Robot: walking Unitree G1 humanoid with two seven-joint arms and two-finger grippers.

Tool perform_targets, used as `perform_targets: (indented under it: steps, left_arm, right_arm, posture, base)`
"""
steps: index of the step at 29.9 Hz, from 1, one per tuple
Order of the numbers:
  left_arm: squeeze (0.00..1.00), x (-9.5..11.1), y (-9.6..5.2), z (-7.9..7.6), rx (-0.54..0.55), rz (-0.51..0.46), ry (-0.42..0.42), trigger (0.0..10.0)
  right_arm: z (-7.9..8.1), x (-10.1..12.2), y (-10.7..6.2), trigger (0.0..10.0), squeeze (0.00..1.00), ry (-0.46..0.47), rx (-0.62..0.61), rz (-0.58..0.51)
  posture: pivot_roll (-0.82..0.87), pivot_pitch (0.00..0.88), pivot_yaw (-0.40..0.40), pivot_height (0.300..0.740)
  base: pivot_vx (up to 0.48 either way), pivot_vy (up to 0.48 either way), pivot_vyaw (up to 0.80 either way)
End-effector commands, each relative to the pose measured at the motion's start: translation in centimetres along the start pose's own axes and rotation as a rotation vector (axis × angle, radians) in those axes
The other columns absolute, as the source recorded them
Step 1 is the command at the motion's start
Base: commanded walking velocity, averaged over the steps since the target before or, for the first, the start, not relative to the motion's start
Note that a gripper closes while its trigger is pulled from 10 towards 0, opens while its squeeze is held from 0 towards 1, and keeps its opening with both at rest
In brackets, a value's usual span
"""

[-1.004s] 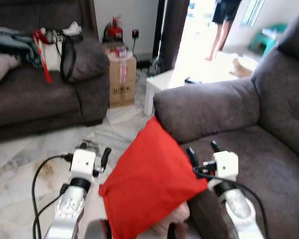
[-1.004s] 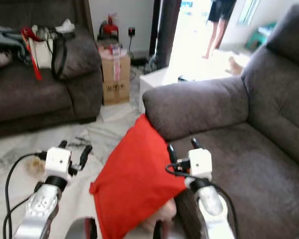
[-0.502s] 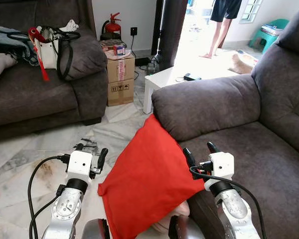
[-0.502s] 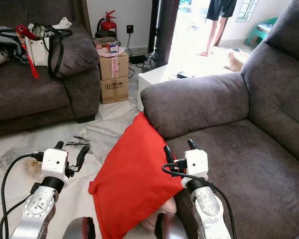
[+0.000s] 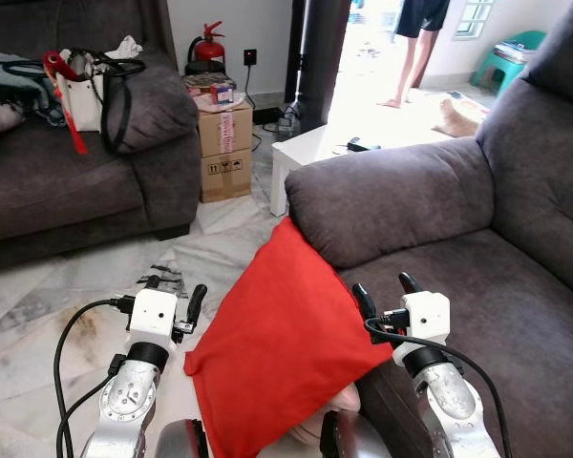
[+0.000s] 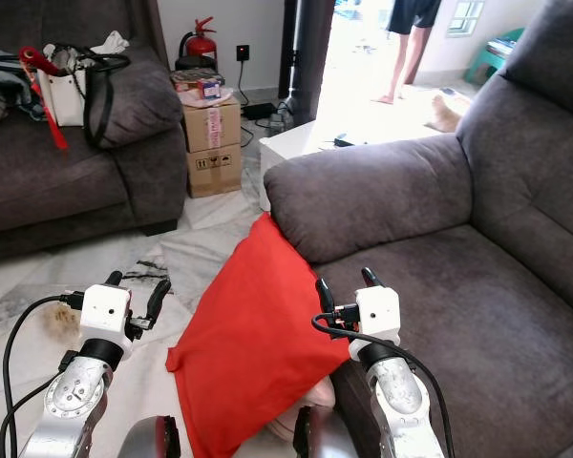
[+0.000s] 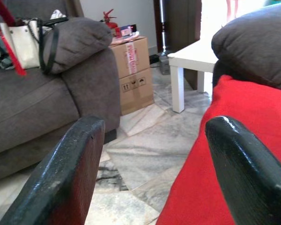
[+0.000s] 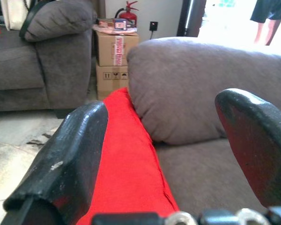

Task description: Move the pillow to the sofa from floor

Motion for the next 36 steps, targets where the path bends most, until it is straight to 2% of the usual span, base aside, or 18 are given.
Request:
perform_targets:
  steps: [1,11,23,30,36]
  left_arm:
    - [0.0,0.07,0.01,0.06,0.009,0.003,-0.001,10.0]
    - [0.0,0.02,0.01,-0.13,0.0,0.004,-0.007,10.0]
    - [0.0,0.0,0.0,-0.1,-0.003,0.006,-0.003,10.0]
    - [0.0,-0.04,0.01,-0.1,-0.003,0.008,-0.001,10.0]
    - [0.0,-0.25,-0.09,-0.48,-0.023,0.018,0.0,10.0]
  right_arm:
    - [-0.29,-0.33,-0.02,10.0,0.0,-0.003,-0.004,0.016]
    - [-0.29,-0.44,-0.03,10.0,0.0,-0.004,-0.006,0.022]
    - [-0.32,-0.65,0.13,10.0,0.0,0.015,-0.013,0.039]
    - [-0.35,-0.45,0.17,10.0,0.0,0.007,-0.012,0.024]
    - [-0.33,-0.77,0.22,10.0,0.0,0.002,-0.009,0.037]
  posture:
    - [0.01,0.03,-0.086,0.591]
    - [0.01,0.032,-0.084,0.591]
    - [0.01,0.03,-0.083,0.591]
    - [0.02,0.03,-0.084,0.591]
    - [0.02,0.03,-0.085,0.591]
  base:
    - [0.244,0.0,0.0]
    - [0.0,0.0,0.0]
    - [0.346,0.0,0.0]
    - [0.359,0.0,-0.55]
    - [0.0,0.0,0.0]
Point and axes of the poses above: a point about 5 cm out from each wrist's last joint towards the gripper, its own y axis pointing out of the wrist towards the gripper, its own x axis along the axis of the wrist's last joint, z = x × y, the point moved 5 cm from there along y, pointing out of the wrist towards the gripper, and after that the axes turned 15 degrees about -y, right-handed, at the moved point
